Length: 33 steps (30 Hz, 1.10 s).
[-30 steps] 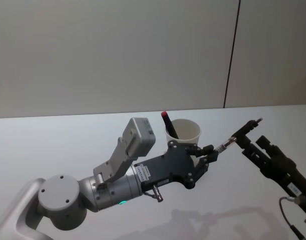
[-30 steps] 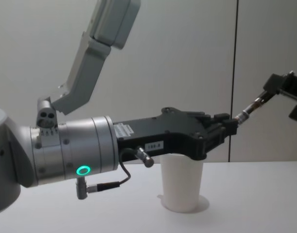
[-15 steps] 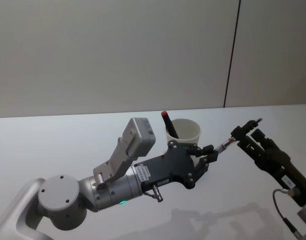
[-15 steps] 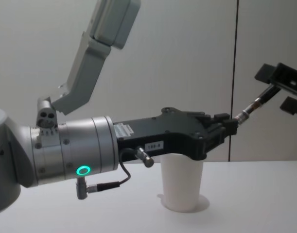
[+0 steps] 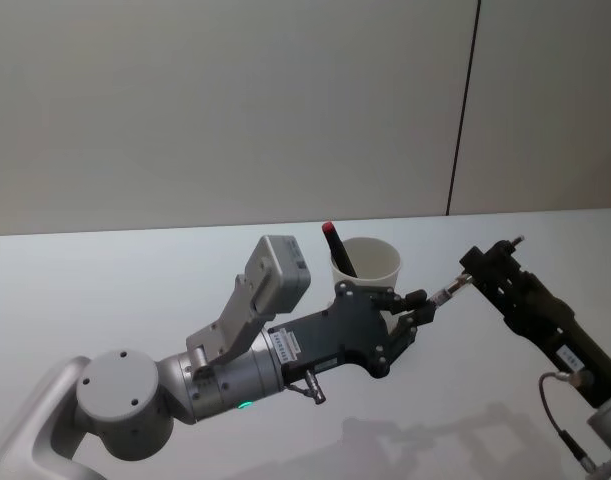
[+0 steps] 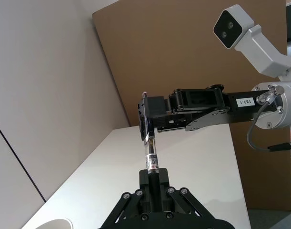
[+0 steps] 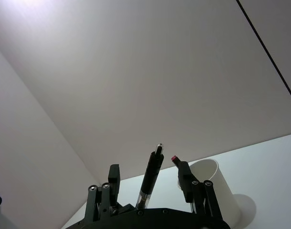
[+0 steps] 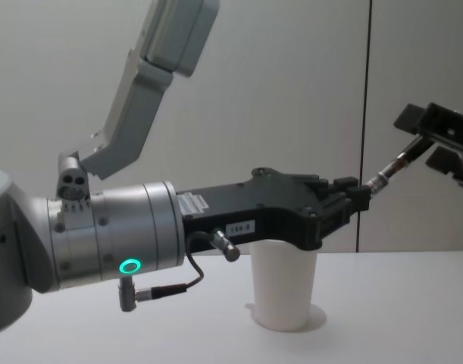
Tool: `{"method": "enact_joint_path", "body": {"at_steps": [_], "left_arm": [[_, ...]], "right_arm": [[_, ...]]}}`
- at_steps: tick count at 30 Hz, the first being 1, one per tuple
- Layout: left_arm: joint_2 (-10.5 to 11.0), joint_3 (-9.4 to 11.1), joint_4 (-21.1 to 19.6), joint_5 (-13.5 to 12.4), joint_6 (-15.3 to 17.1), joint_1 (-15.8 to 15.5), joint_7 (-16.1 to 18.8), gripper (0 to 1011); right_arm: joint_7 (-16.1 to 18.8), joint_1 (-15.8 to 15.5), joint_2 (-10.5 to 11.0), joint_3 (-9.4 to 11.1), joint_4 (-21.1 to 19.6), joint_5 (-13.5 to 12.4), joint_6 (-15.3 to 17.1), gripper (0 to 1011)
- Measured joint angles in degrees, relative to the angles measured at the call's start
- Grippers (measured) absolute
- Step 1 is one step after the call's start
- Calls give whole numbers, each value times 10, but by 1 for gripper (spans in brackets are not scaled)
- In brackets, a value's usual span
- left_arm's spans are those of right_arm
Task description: Place the pen into the pen holder.
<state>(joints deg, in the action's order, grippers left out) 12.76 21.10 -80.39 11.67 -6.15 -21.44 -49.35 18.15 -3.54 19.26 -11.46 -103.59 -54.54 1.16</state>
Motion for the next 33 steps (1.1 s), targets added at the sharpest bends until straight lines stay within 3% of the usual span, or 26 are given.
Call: {"method": "enact_joint_path", "body": {"at_steps": [7,9,20,33], "left_arm": [[0,0,0,0,0,0,0,124],[0,0,0,0,0,0,0,124],[0,0,0,0,0,0,0,124],[0,0,0,0,0,0,0,124]], "right_arm": [[0,3,-1,-1,4,-1,1,629],[1,4,-2,-2,5,-2,1,521],[5,8,-3,-5,10,-1,-1,190],[7,11,-5,-9,12,8,-10,154]]}}
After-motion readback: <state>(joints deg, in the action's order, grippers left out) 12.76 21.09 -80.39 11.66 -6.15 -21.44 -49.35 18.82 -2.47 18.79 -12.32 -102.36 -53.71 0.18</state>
